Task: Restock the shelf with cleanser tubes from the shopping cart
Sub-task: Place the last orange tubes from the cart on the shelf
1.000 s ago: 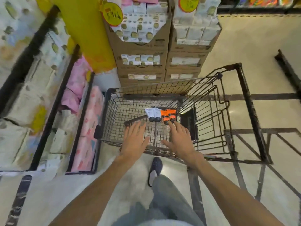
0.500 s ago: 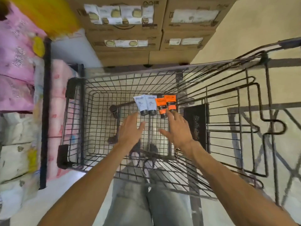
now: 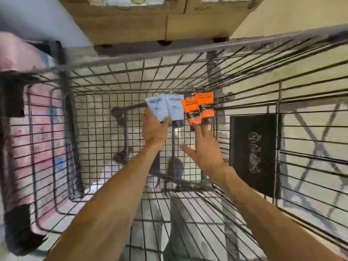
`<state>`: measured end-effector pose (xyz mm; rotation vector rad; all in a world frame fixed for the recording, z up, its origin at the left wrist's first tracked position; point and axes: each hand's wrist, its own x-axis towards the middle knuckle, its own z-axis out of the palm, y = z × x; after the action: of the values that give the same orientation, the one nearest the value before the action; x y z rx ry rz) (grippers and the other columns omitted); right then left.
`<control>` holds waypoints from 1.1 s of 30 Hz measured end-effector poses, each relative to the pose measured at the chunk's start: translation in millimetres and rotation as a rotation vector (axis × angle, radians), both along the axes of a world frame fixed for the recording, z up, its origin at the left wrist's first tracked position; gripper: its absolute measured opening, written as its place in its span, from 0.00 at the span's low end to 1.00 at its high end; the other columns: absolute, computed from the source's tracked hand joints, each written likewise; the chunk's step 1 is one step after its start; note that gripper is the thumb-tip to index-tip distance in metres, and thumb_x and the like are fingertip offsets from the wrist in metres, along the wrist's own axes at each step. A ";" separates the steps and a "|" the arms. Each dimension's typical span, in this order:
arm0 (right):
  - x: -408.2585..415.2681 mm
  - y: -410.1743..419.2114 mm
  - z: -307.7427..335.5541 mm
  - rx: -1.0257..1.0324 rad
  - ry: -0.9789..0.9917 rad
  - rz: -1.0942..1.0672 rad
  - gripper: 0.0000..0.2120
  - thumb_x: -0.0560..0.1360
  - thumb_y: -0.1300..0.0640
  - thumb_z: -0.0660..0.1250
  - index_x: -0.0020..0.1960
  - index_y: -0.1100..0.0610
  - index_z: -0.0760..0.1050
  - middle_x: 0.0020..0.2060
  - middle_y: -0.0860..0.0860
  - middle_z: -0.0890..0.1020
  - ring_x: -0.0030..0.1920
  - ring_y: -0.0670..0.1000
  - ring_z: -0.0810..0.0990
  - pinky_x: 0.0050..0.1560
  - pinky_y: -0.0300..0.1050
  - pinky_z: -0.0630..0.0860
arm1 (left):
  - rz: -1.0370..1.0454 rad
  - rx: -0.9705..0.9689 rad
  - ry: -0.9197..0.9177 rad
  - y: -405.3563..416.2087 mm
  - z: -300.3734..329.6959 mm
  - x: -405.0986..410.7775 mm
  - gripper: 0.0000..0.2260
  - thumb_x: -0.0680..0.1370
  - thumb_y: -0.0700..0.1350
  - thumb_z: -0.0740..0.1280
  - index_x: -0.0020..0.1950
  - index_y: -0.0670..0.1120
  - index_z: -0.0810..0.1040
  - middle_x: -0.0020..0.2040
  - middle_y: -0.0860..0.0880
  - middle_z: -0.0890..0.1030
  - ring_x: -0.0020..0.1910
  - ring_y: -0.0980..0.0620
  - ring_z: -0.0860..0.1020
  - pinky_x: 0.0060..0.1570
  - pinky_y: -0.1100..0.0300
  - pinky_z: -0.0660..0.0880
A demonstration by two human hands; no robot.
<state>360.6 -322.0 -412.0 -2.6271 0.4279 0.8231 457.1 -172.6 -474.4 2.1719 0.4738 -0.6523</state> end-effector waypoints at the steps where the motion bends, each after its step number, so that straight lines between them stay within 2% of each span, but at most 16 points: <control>1: 0.5 1.4 -1.4 0.015 0.002 -0.005 0.42 0.78 0.36 0.66 0.83 0.53 0.52 0.77 0.55 0.65 0.74 0.60 0.67 0.67 0.61 0.73 | -0.005 0.003 -0.003 1.3 -2.5 2.0 0.28 0.76 0.52 0.76 0.72 0.46 0.69 0.65 0.47 0.76 0.60 0.52 0.74 0.52 0.58 0.68; 5: 9.7 6.3 -1.4 0.007 0.076 -0.032 0.42 0.79 0.34 0.63 0.83 0.53 0.50 0.79 0.54 0.62 0.77 0.59 0.65 0.74 0.62 0.67 | -0.122 0.064 0.036 20.4 -3.4 7.8 0.28 0.76 0.52 0.76 0.72 0.48 0.69 0.63 0.49 0.74 0.56 0.53 0.72 0.47 0.57 0.72; 8: 23.4 11.5 5.6 0.040 0.080 -0.047 0.42 0.79 0.35 0.63 0.83 0.53 0.50 0.79 0.54 0.62 0.78 0.58 0.63 0.77 0.60 0.64 | -0.160 0.122 0.042 52.2 5.9 -0.1 0.25 0.75 0.53 0.75 0.69 0.49 0.71 0.61 0.50 0.76 0.53 0.52 0.77 0.36 0.61 0.73; 10: 37.1 17.3 9.5 0.069 0.083 -0.071 0.41 0.80 0.36 0.63 0.83 0.53 0.50 0.79 0.55 0.63 0.79 0.58 0.62 0.77 0.59 0.63 | -0.162 0.140 0.065 78.1 9.2 -11.9 0.23 0.75 0.54 0.74 0.67 0.51 0.73 0.60 0.51 0.77 0.50 0.52 0.81 0.34 0.61 0.76; 14: 68.7 31.2 2.9 0.117 0.093 -0.187 0.39 0.79 0.39 0.67 0.80 0.55 0.56 0.72 0.57 0.70 0.71 0.60 0.70 0.71 0.60 0.71 | -0.114 0.101 0.103 122.9 14.5 -34.2 0.22 0.68 0.59 0.73 0.61 0.59 0.76 0.54 0.56 0.81 0.47 0.55 0.84 0.38 0.58 0.83; 16: 81.7 38.3 -8.4 0.115 0.071 -0.239 0.36 0.79 0.41 0.68 0.78 0.57 0.59 0.67 0.59 0.74 0.66 0.61 0.74 0.64 0.59 0.75 | -0.103 0.105 0.109 140.9 15.7 -44.2 0.22 0.67 0.60 0.73 0.60 0.59 0.76 0.54 0.57 0.82 0.45 0.58 0.84 0.36 0.58 0.83; 18: 94.8 46.4 -18.1 0.063 0.087 -0.278 0.34 0.81 0.41 0.65 0.77 0.59 0.59 0.64 0.61 0.75 0.62 0.62 0.77 0.58 0.58 0.77 | -0.098 0.112 0.095 152.9 22.4 -49.2 0.24 0.67 0.63 0.72 0.61 0.59 0.75 0.54 0.54 0.82 0.44 0.58 0.84 0.34 0.58 0.83; 20: 105.0 54.0 -28.4 0.004 0.124 -0.350 0.32 0.82 0.42 0.64 0.76 0.59 0.58 0.64 0.62 0.73 0.61 0.63 0.76 0.56 0.55 0.77 | -0.081 0.124 0.082 160.2 26.7 -51.8 0.23 0.70 0.60 0.74 0.62 0.56 0.76 0.56 0.52 0.79 0.45 0.57 0.82 0.33 0.59 0.81; 22: 111.4 61.1 -35.9 0.001 0.124 -0.450 0.31 0.82 0.45 0.66 0.76 0.59 0.58 0.65 0.62 0.71 0.63 0.63 0.75 0.56 0.56 0.76 | -0.076 0.130 0.064 163.4 30.1 -51.3 0.21 0.73 0.54 0.76 0.63 0.53 0.76 0.59 0.52 0.75 0.48 0.57 0.79 0.35 0.62 0.77; 25: 112.2 64.1 -48.9 0.007 0.101 -0.563 0.33 0.79 0.48 0.72 0.74 0.59 0.59 0.65 0.61 0.71 0.64 0.62 0.74 0.60 0.57 0.76 | -0.039 0.130 0.062 166.0 28.4 -52.1 0.24 0.74 0.52 0.77 0.66 0.51 0.74 0.61 0.51 0.72 0.49 0.52 0.81 0.42 0.52 0.83; 27: 110.1 62.5 -57.2 0.044 0.091 -0.603 0.35 0.76 0.49 0.75 0.73 0.60 0.60 0.62 0.58 0.71 0.62 0.59 0.74 0.60 0.54 0.76 | 0.000 0.119 0.056 165.4 28.9 -51.3 0.25 0.74 0.51 0.77 0.67 0.50 0.72 0.61 0.50 0.73 0.51 0.49 0.81 0.45 0.49 0.83; 28: 107.3 61.2 -60.7 0.069 0.095 -0.610 0.36 0.74 0.48 0.76 0.72 0.60 0.61 0.61 0.57 0.72 0.61 0.57 0.75 0.59 0.52 0.76 | 0.022 0.104 0.051 165.0 28.0 -51.2 0.25 0.74 0.51 0.77 0.67 0.49 0.72 0.61 0.50 0.76 0.52 0.49 0.81 0.45 0.50 0.83; 30: 97.9 59.2 -64.6 0.107 0.138 -0.579 0.34 0.73 0.45 0.76 0.69 0.62 0.67 0.61 0.58 0.75 0.60 0.59 0.77 0.58 0.55 0.79 | 0.053 0.081 0.043 162.4 32.2 -51.1 0.26 0.74 0.51 0.77 0.68 0.49 0.71 0.60 0.51 0.80 0.52 0.51 0.82 0.41 0.56 0.81; 33: 73.1 56.4 -66.3 0.240 0.233 -0.551 0.25 0.72 0.43 0.75 0.60 0.58 0.77 0.55 0.58 0.81 0.48 0.56 0.85 0.46 0.52 0.85 | 0.082 0.053 0.036 159.3 45.9 -53.1 0.26 0.74 0.51 0.77 0.68 0.50 0.70 0.59 0.52 0.81 0.51 0.52 0.82 0.39 0.60 0.78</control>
<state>433.7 -265.6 -478.3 -2.0451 0.9917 0.9164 404.1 -13.3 -428.5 2.1807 0.6020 -0.6419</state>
